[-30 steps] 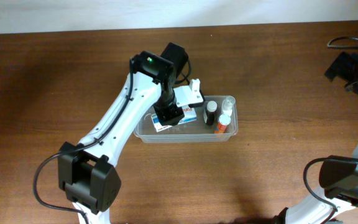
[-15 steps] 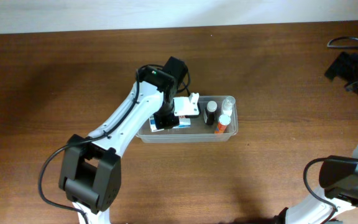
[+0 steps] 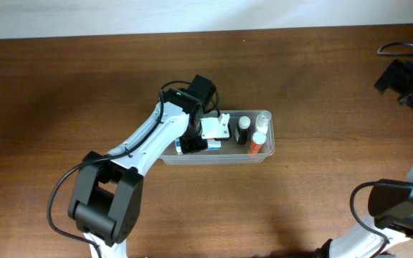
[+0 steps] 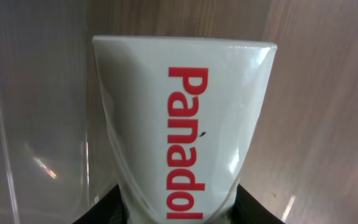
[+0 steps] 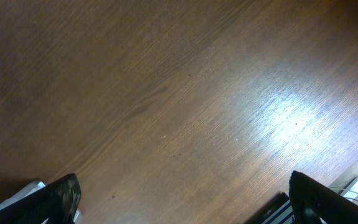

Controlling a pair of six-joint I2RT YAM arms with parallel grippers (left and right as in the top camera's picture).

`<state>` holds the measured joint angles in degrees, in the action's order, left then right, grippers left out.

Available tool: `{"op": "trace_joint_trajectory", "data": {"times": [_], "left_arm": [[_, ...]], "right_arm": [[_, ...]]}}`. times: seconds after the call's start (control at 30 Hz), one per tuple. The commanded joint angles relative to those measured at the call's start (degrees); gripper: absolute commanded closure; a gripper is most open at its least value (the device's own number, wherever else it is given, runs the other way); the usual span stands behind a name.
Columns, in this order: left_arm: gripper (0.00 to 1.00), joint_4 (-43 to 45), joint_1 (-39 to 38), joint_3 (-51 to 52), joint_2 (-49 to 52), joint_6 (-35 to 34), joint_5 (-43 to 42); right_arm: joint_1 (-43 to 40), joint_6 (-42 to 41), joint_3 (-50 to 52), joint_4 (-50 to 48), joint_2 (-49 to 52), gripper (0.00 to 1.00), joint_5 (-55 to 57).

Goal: Pack container
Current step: 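Lay the Panadol box flat in the container and open the left gripper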

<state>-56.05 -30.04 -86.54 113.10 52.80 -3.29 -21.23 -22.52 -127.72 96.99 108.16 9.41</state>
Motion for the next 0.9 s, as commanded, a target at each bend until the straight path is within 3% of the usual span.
{"op": "trace_joint_trajectory", "data": {"times": [0.0, 0.87], "left_arm": [[0.58, 1.2, 0.0, 1.2, 0.5, 1.2, -1.9], [0.57, 2.1, 0.0, 2.3, 3.2, 6.1, -4.9]], "right_arm": [[-0.2, -0.5, -0.8, 0.1, -1.0, 0.02, 0.3], [-0.2, -0.5, -0.8, 0.1, -1.0, 0.02, 0.3]]}}
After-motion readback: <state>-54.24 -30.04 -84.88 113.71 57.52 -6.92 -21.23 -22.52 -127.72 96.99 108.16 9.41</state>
